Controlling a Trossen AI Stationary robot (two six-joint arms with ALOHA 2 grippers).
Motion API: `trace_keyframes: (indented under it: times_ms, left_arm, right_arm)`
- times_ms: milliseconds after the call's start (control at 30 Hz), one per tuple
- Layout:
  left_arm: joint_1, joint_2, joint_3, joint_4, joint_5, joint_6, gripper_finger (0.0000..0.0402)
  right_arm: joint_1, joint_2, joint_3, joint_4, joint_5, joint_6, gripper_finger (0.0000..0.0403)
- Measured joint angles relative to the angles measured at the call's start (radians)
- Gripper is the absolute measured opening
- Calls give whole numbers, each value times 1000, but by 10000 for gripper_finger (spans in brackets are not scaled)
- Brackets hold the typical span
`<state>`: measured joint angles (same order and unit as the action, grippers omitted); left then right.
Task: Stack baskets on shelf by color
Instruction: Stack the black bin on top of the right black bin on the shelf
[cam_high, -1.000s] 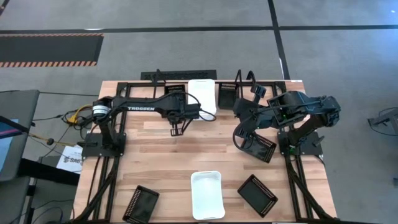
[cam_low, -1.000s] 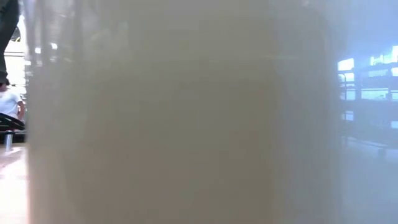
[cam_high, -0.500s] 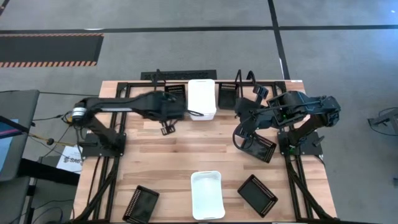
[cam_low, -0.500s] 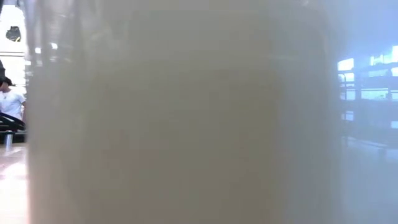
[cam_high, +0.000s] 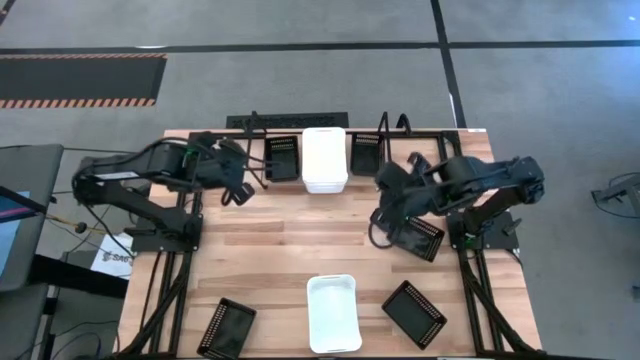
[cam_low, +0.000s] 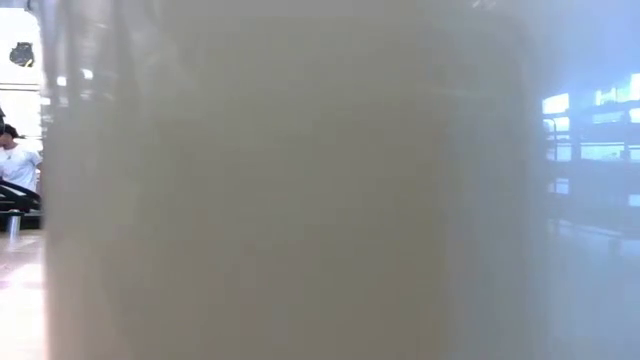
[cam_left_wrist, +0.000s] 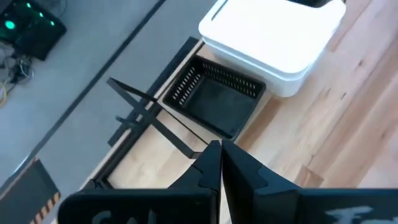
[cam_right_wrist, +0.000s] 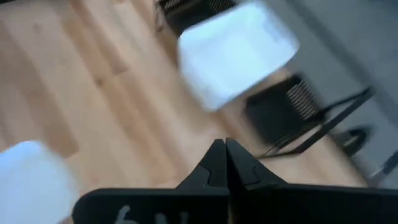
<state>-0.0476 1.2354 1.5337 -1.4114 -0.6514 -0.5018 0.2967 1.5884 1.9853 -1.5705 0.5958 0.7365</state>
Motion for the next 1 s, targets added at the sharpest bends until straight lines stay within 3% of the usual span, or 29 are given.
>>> trace_keyframes:
  times_ms: [167,400,600,700,833,1000]
  left_arm:
    - [-9,-9,0,-66,-1,4,0]
    - [-9,-8,0,-128,-4,6,0]
    - [-9,-8,0,-127,-20,15,0]
    - [-9,-8,0,-125,-43,13,0]
    - [-9,-8,0,-125,-45,10,0]
    - [-9,-8,0,-114,-45,9,0]
  right_arm:
    - [78,-47,-108,2,-32,157,1]
    - [175,-262,-244,-1,161,378,1]
    - [186,-430,-399,-1,168,508,1]
    - [156,-484,-511,-2,87,599,1]
    - [101,-509,-675,-3,-105,710,1]
    - [51,-503,-844,18,-307,751,1]
